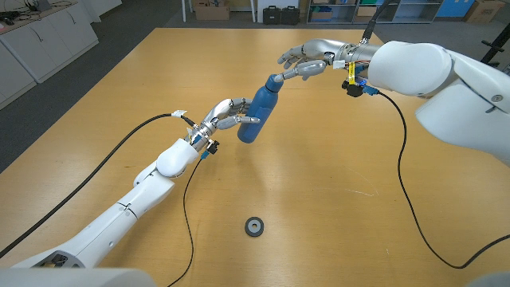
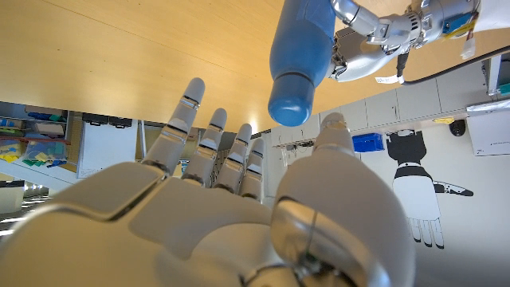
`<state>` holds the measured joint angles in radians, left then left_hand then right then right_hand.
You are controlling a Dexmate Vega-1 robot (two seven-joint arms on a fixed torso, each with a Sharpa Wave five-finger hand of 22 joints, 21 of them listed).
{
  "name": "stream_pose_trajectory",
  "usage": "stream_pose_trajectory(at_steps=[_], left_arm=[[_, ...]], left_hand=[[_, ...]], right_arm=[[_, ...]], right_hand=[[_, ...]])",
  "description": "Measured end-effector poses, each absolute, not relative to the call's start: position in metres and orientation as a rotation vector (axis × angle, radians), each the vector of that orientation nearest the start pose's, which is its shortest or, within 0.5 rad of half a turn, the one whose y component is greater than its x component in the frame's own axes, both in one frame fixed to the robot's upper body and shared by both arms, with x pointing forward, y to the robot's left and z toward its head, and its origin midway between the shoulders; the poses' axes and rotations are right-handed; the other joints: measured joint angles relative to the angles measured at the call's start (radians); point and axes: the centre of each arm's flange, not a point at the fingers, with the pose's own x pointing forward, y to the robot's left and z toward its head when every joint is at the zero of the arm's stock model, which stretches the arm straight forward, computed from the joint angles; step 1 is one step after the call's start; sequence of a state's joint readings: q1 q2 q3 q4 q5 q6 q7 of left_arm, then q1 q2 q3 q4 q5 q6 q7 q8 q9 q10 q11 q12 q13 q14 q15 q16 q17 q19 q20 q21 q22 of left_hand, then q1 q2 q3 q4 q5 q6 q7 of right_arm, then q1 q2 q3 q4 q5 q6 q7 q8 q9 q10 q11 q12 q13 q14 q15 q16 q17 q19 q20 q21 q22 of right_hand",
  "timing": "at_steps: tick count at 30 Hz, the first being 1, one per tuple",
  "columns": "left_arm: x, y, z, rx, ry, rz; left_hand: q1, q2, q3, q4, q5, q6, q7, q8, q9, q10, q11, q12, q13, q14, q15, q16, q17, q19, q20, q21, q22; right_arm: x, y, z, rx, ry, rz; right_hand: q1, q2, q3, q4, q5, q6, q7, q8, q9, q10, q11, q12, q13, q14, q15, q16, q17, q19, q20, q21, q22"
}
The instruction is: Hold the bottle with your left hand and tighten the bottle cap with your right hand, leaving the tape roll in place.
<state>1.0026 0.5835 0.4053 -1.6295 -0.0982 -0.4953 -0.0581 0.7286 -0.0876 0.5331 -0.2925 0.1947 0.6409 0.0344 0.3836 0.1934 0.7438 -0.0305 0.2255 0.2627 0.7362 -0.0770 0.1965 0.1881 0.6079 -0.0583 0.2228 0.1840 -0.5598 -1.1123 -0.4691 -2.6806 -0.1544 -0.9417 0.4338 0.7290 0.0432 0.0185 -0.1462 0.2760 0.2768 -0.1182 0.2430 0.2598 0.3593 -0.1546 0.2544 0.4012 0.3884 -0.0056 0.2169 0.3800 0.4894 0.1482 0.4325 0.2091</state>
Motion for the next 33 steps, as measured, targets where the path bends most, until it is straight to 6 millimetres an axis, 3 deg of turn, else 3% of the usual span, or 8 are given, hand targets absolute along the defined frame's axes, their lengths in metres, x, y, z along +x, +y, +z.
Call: stream_pose_trajectory(at_steps=[3, 9, 20, 24, 27, 29, 31, 33], left_arm=[[0.549, 0.184, -0.025, 0.527, -0.938, -0.458], [0.548, 0.183, -0.024, 0.527, -0.943, -0.462], [0.547, 0.183, -0.023, 0.526, -0.95, -0.463], [0.546, 0.184, -0.024, 0.525, -0.951, -0.463], [0.546, 0.184, -0.024, 0.525, -0.951, -0.463], [0.545, 0.183, -0.023, 0.525, -0.953, -0.464], [0.545, 0.183, -0.024, 0.525, -0.951, -0.463], [0.544, 0.183, -0.024, 0.526, -0.95, -0.462]], left_hand=[[0.0, 0.0, 0.0, 0.0, 0.0, 0.001, 0.0, 0.0, 0.0, 0.0, 0.0, 0.0, 0.0, 0.001, 0.001, 0.0, 0.0, 0.0, 0.0, 0.0, 0.0], [0.0, 0.0, 0.0, 0.0, -0.003, 0.001, 0.001, 0.0, 0.0, 0.0, 0.0, -0.001, 0.0, 0.002, 0.002, 0.0, 0.0, 0.0, 0.0, 0.0, 0.0], [0.0, 0.0, 0.0, 0.0, -0.005, 0.001, 0.001, 0.0, 0.0, 0.0, 0.0, -0.003, -0.001, 0.002, 0.002, 0.0, 0.005, 0.0, 0.0, 0.0, 0.0], [0.0, 0.0, 0.0, 0.0, -0.002, 0.001, 0.001, 0.0, 0.0, 0.0, 0.0, 0.0, -0.001, 0.002, 0.002, 0.0, 0.005, 0.0, 0.0, 0.0, 0.0], [0.0, 0.0, 0.0, 0.0, -0.002, 0.002, 0.002, 0.0, 0.0, 0.0, 0.0, 0.001, -0.001, 0.002, 0.002, 0.0, 0.005, 0.0, 0.0, 0.0, 0.0], [0.0, 0.0, 0.0, 0.0, -0.002, 0.002, 0.002, 0.0, 0.0, 0.0, 0.0, 0.001, -0.001, 0.002, 0.002, 0.0, 0.005, 0.0, 0.0, 0.0, 0.0], [0.0, 0.0, 0.0, 0.0, -0.002, 0.002, 0.002, 0.0, 0.0, 0.0, 0.0, 0.001, -0.001, 0.002, 0.002, 0.0, 0.005, 0.0, 0.0, 0.0, 0.0], [0.0, 0.0, 0.0, 0.0, -0.002, 0.002, 0.002, 0.0, 0.0, 0.0, 0.0, 0.001, 0.0, 0.002, 0.002, 0.0, 0.005, 0.0, 0.0, 0.0, 0.0]], right_arm=[[0.376, -0.162, 0.164, -1.406, -0.574, 0.145], [0.379, -0.16, 0.164, -1.429, -0.561, 0.147], [0.381, -0.154, 0.167, -1.454, -0.541, 0.151], [0.381, -0.155, 0.167, -1.456, -0.532, 0.143], [0.38, -0.155, 0.167, -1.453, -0.533, 0.138], [0.38, -0.155, 0.167, -1.449, -0.533, 0.134], [0.38, -0.154, 0.167, -1.445, -0.533, 0.133], [0.381, -0.154, 0.167, -1.438, -0.532, 0.13]], right_hand=[[0.011, 0.002, 0.001, -0.001, 0.013, 0.02, -0.005, 0.0, 0.0, 0.017, -0.017, 0.004, -0.008, 0.015, -0.015, 0.0, -0.004, -0.001, -0.009, 0.0, 0.0], [0.026, 0.006, 0.004, 0.001, 0.028, 0.065, -0.039, 0.016, 0.0, 0.072, -0.043, 0.013, -0.025, 0.045, -0.037, 0.013, -0.009, 0.015, -0.025, 0.0, 0.0], [0.033, 0.006, -0.004, 0.01, 0.043, 0.165, -0.068, 0.039, -0.005, 0.179, -0.056, 0.031, -0.062, 0.119, -0.042, 0.035, -0.029, 0.062, -0.043, 0.017, -0.005], [0.034, 0.006, -0.001, 0.013, 0.057, 0.214, -0.084, 0.061, -0.003, 0.222, -0.059, 0.031, -0.078, 0.16, -0.044, 0.048, -0.036, 0.08, -0.054, 0.02, -0.005], [0.056, 0.019, 0.0, 0.014, 0.062, 0.28, -0.096, 0.087, 0.0, 0.296, -0.063, 0.047, -0.097, 0.214, -0.049, 0.067, -0.045, 0.104, -0.077, 0.033, -0.005], [0.084, 0.024, 0.01, 0.012, 0.064, 0.347, -0.091, 0.11, -0.004, 0.399, -0.066, 0.059, -0.12, 0.295, -0.054, 0.088, -0.064, 0.132, -0.105, 0.047, -0.005], [0.103, 0.028, 0.018, 0.01, 0.064, 0.379, -0.064, 0.135, -0.01, 0.495, -0.067, 0.065, -0.142, 0.372, -0.066, 0.105, -0.082, 0.156, -0.129, 0.058, -0.005], [0.113, 0.029, 0.029, 0.005, 0.065, 0.412, -0.035, 0.158, -0.014, 0.565, -0.053, 0.071, -0.157, 0.44, -0.084, 0.123, -0.093, 0.179, -0.152, 0.069, -0.005]])
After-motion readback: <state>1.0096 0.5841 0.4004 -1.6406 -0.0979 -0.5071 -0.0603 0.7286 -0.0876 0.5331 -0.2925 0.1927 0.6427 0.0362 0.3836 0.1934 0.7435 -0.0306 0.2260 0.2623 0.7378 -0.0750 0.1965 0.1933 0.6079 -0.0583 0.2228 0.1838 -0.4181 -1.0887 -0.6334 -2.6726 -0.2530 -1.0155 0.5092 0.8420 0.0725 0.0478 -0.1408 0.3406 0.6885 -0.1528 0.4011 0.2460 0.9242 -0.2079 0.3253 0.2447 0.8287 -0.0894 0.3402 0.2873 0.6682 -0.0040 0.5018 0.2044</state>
